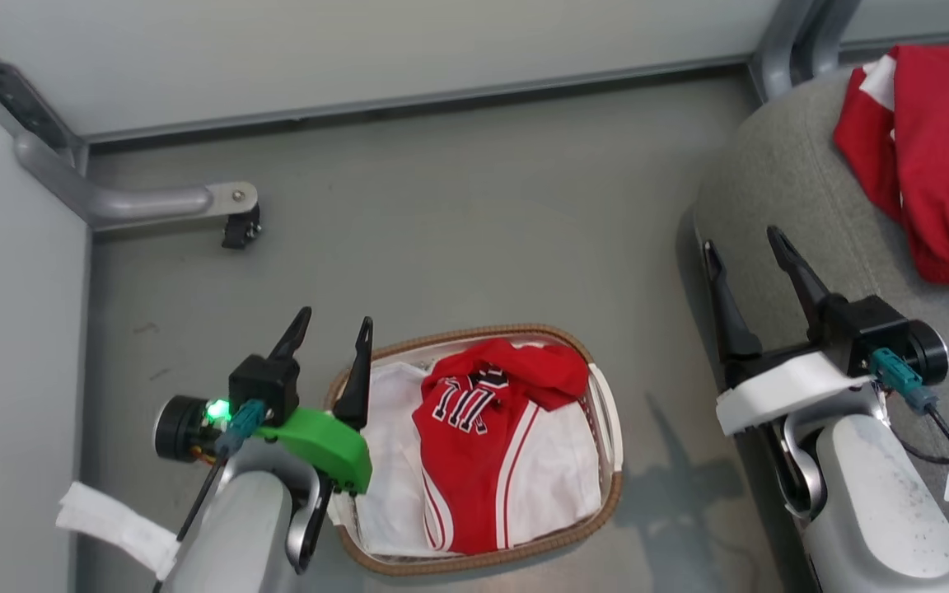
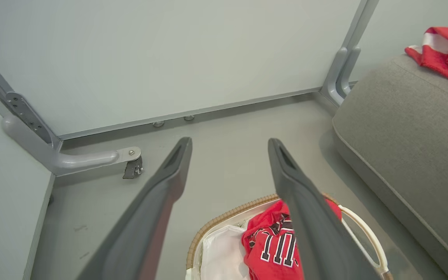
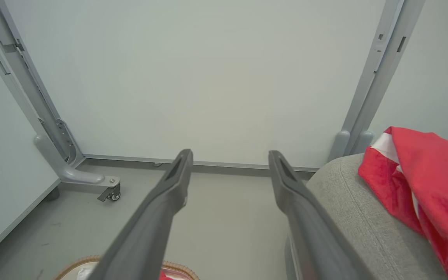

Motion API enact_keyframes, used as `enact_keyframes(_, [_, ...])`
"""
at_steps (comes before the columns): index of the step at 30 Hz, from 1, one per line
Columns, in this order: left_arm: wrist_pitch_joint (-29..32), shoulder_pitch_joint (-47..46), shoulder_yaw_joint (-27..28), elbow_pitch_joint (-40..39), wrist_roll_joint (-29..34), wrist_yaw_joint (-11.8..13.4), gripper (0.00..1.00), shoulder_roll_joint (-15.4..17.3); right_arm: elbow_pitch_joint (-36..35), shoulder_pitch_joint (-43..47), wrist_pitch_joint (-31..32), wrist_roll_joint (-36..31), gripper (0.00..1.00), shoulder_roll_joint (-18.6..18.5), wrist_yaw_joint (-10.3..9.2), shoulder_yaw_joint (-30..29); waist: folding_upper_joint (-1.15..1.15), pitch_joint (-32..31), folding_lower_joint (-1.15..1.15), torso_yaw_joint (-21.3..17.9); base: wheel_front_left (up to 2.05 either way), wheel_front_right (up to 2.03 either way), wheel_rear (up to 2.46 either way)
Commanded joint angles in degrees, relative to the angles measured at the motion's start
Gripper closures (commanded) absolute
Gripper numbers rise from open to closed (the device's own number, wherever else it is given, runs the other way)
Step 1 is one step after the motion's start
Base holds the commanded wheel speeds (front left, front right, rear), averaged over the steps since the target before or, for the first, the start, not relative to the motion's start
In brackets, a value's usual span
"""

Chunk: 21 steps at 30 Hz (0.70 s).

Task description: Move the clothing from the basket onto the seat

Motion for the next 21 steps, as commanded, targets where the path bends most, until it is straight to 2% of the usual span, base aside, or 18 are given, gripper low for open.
enact_keyframes(1, [-0.04,-3.27,-0.75,1.60,0.57,-0.19,0.00,0.44,-0.86,-2.04,-0.14,0.33,0.00,-0.19,-0.08,0.43,0.00,10.19,0.00,-4.75,0.00,0.00,0.00])
enact_keyframes(9, [-0.04,-14.55,-11.74,13.84,2.77,-0.17,0.00,1.38,-4.47,-7.12,-0.14,1.50,0.00,-0.17,-0.08,0.06,0.00,19.87,0.00,-8.86,0.00,0.00,0.00])
enact_keyframes(21, [0.27,-25.47,-26.65,27.58,0.05,-0.15,0.00,2.69,-8.78,-11.86,-0.14,2.85,0.00,-0.14,-0.08,0.50,0.00,29.90,0.00,-12.66,0.00,0.00,0.00])
